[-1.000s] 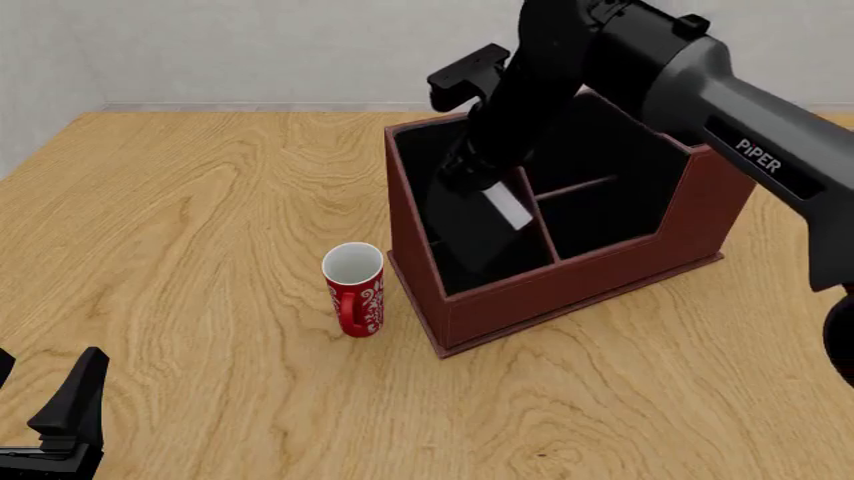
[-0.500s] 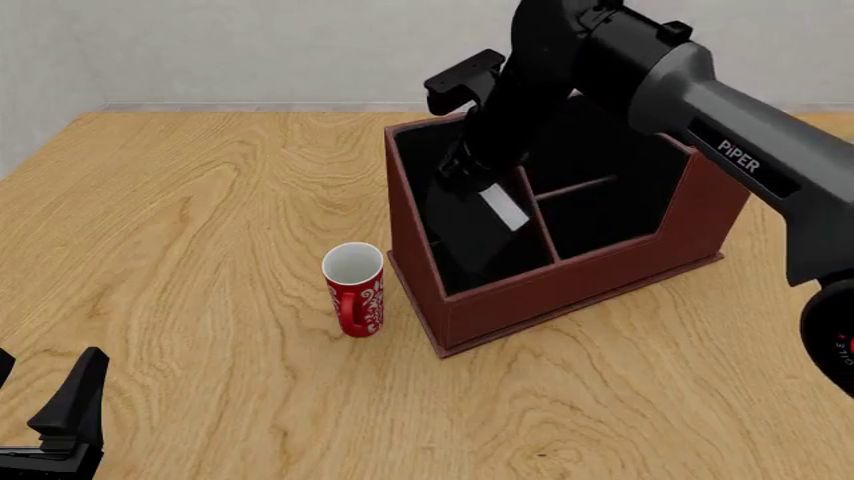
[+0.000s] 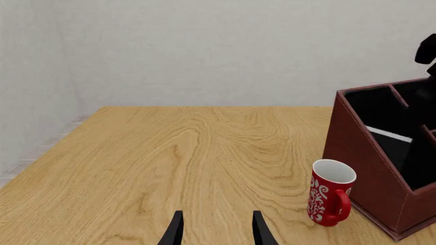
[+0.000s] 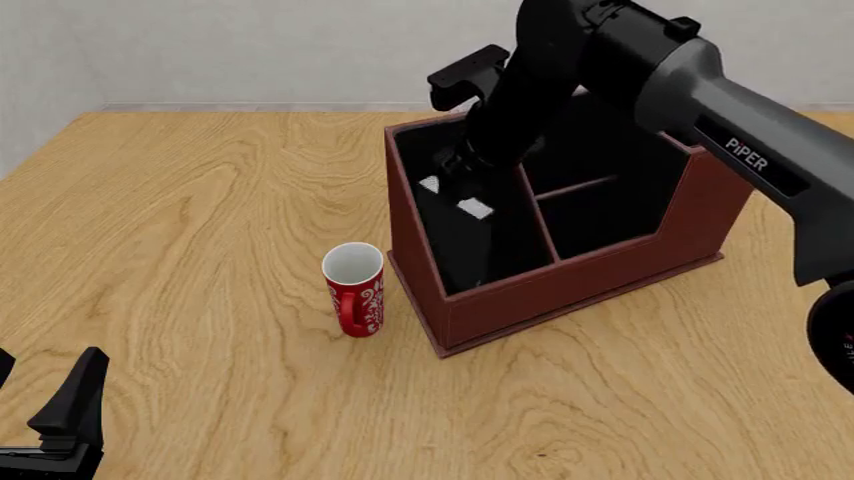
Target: Pick up the book and place it in the left compartment of the caddy.
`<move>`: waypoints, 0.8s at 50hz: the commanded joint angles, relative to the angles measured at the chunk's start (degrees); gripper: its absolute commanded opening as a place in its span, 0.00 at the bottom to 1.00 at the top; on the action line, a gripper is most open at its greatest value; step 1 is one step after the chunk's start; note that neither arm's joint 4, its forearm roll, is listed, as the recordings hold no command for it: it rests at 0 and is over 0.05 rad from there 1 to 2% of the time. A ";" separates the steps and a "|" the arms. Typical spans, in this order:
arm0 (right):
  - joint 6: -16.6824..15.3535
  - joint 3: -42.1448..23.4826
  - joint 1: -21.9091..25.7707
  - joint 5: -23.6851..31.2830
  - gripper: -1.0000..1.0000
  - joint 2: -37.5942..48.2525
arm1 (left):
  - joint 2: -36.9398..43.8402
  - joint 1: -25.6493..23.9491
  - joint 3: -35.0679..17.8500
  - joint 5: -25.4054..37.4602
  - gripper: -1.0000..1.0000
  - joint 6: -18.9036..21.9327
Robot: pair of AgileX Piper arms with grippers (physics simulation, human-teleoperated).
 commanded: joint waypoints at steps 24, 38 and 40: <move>-0.89 1.48 0.18 0.00 1.00 -3.12 | 0.00 0.00 0.00 0.00 1.00 0.00; 0.08 5.92 1.95 0.00 1.00 -11.47 | 0.00 0.00 0.00 0.00 1.00 0.00; -0.18 6.27 1.66 0.00 1.00 -12.09 | 0.00 0.00 0.00 0.00 1.00 0.00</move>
